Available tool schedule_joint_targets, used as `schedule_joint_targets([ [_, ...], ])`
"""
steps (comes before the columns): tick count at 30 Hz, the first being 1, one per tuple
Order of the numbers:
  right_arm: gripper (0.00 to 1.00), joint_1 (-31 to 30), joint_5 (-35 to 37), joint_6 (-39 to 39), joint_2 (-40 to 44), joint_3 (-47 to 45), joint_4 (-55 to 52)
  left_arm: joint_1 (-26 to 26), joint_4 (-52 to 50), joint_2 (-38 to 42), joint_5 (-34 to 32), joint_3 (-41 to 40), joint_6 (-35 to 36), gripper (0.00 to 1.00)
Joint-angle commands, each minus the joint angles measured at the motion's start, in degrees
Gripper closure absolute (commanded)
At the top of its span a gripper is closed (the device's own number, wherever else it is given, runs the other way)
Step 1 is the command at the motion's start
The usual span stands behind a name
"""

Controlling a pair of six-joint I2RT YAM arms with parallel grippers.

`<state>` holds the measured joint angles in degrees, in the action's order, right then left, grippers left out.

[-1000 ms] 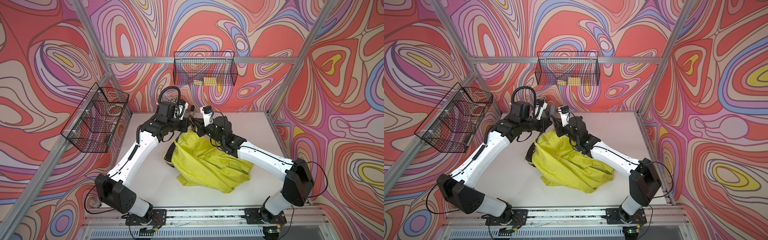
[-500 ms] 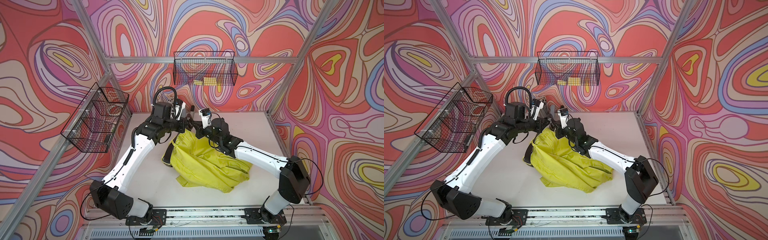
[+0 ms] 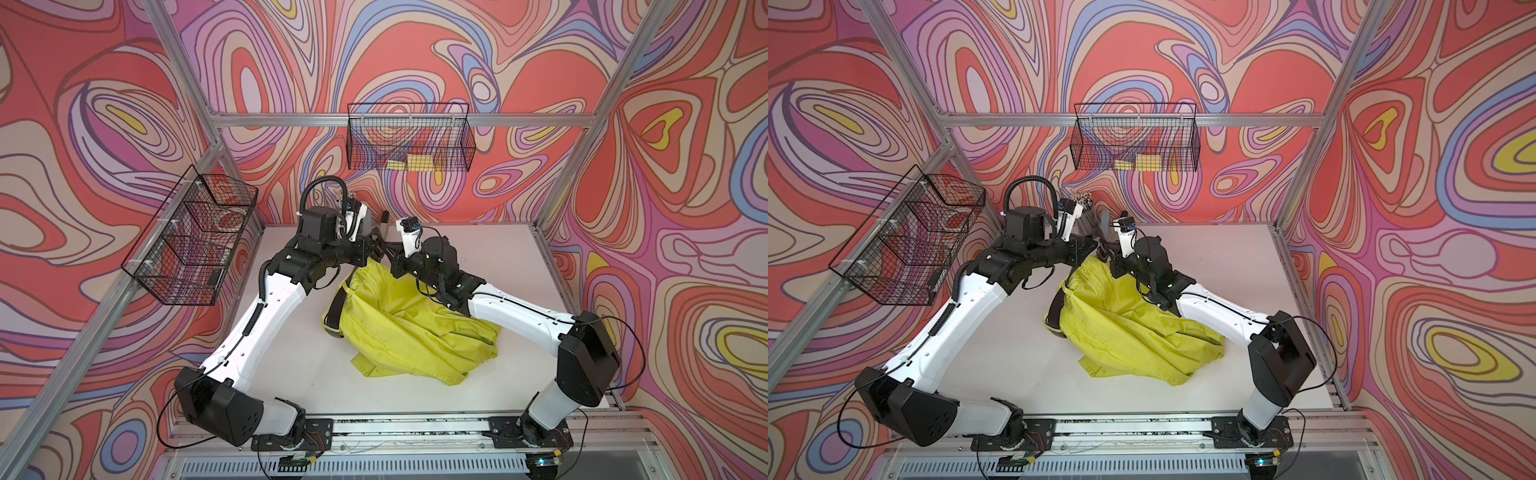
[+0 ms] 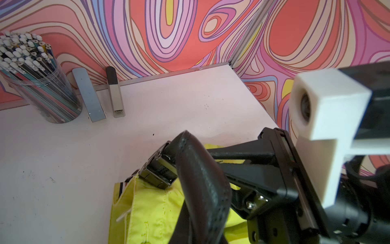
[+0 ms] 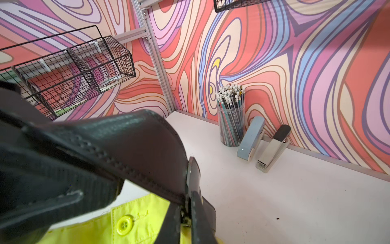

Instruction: Remove the belt from the trousers

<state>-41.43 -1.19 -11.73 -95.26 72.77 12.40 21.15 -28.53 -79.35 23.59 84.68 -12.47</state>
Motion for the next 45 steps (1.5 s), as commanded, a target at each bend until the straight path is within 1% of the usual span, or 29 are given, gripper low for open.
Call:
schedule_joint_targets([
  [1,0.92,2.14,6.1,-1.98,-5.9,-4.75,-17.12,-0.18,20.35,10.39,9.98,4.49,-2.35,1.0],
  [4,0.92,2.23,6.29,-2.36,-5.9,-4.83,-17.33,-0.4,21.45,11.13,10.38,4.02,-2.86,1.0],
  [5,0.9,2.23,6.35,-2.42,-7.28,-4.87,-17.38,-0.39,21.94,11.43,10.63,3.92,-2.91,1.0],
  [7,0.87,2.4,6.33,-2.64,-7.66,-5.09,-17.5,-0.47,23.07,11.91,10.95,3.32,-3.15,1.0],
  [10,0.84,2.63,6.55,-2.91,-7.7,-5.34,-17.43,-0.5,24.13,12.38,11.37,2.81,-3.11,1.0],
  [13,0.86,2.82,6.29,-3.04,-7.55,-5.64,-17.07,-0.52,24.78,12.65,11.99,2.59,-3.13,1.0],
  [15,0.9,2.85,6.18,-2.94,-7.47,-5.81,-16.8,-0.57,24.95,12.9,12.0,2.5,-3.11,1.0],
  [18,0.91,3.1,6.02,-2.95,-7.73,-5.71,-16.89,-0.64,26.14,13.79,12.04,1.94,-3.06,1.0],
  [19,0.89,3.21,5.93,-2.99,-7.93,-5.71,-16.89,-0.66,26.95,14.03,12.24,1.65,-3.23,1.0],
  [23,0.79,3.37,5.7,-3.21,-8.62,-5.62,-16.97,-0.75,29.69,15.01,13.39,1.01,-3.86,1.0],
  [27,0.77,3.53,5.5,-3.35,-9.07,-5.62,-16.8,-0.71,30.69,15.28,14.0,0.92,-4.23,1.0],
  [29,0.79,3.55,5.41,-3.23,-9.27,-5.71,-16.62,-0.74,30.86,15.29,14.02,0.83,-4.4,1.0],
  [31,0.83,3.63,5.2,-3.3,-9.32,-5.8,-16.46,-0.75,31.54,15.45,14.44,0.57,-4.71,1.0],
  [35,0.97,3.67,4.83,-3.14,-9.09,-6.37,-15.89,-0.83,31.79,15.58,14.7,0.42,-4.89,1.0],
  [37,0.99,3.72,3.89,-2.46,-8.81,-6.66,-15.38,-0.87,31.53,15.39,14.56,-0.06,-4.76,1.0],
  [39,1.0,3.72,3.55,-1.41,-8.03,-6.98,-14.88,-0.94,30.89,14.95,15.0,-0.77,-4.4,1.0],
  [41,1.0,3.72,3.67,-0.57,-6.63,-7.29,-15.29,-1.02,28.74,14.24,15.6,-2.09,-1.59,1.0],
  [43,1.0,3.68,5.87,0.95,-3.09,-6.85,-18.76,-1.0,25.91,14.17,14.46,-4.98,3.02,1.0],
  [44,1.0,3.72,8.29,1.91,-1.45,-5.96,-21.67,-0.94,24.37,14.45,13.17,-6.95,5.52,0.99],
  [45,1.0,3.72,10.91,3.2,0.14,-4.71,-25.28,-1.0,23.28,14.78,11.88,-9.17,8.07,0.93],
])
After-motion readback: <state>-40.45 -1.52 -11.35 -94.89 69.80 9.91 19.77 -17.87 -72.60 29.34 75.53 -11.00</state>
